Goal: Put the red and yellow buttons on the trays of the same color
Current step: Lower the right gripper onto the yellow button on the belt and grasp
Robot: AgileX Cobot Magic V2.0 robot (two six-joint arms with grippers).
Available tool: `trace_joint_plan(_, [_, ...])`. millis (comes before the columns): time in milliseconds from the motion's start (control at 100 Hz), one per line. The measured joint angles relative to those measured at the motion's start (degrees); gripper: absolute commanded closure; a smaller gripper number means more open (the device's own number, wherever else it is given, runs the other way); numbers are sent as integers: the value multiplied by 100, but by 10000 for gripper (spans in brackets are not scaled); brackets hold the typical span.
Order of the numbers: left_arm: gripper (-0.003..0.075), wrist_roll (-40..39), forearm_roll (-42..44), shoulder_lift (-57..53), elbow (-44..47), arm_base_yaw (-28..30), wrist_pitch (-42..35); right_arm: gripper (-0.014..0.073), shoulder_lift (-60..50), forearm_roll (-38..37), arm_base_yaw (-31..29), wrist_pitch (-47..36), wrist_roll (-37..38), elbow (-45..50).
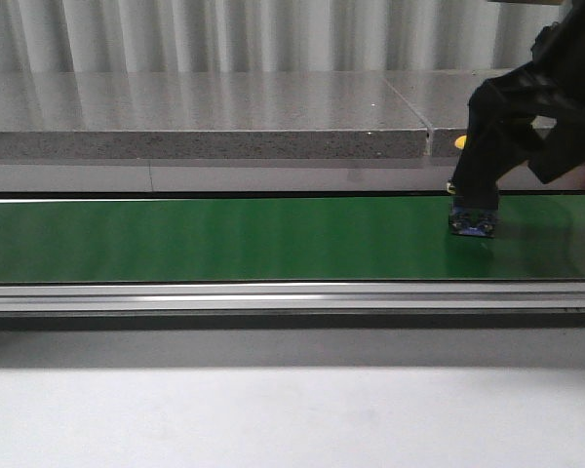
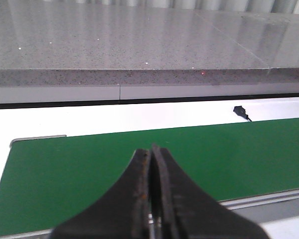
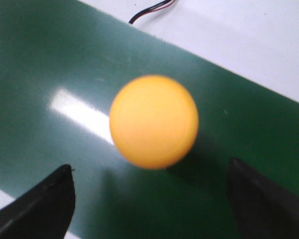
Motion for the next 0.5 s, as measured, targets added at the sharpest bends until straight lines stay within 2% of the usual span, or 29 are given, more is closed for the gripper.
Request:
trace_joint_plan(270, [741, 0, 0, 0, 0, 0, 0, -2, 427, 18, 0, -509, -9, -275])
trace_joint_plan(320, [741, 0, 0, 0, 0, 0, 0, 39, 453, 27, 0, -535, -9, -280])
trace_joint_plan(500, [741, 0, 0, 0, 0, 0, 0, 283, 589, 27, 0, -330, -9, -280])
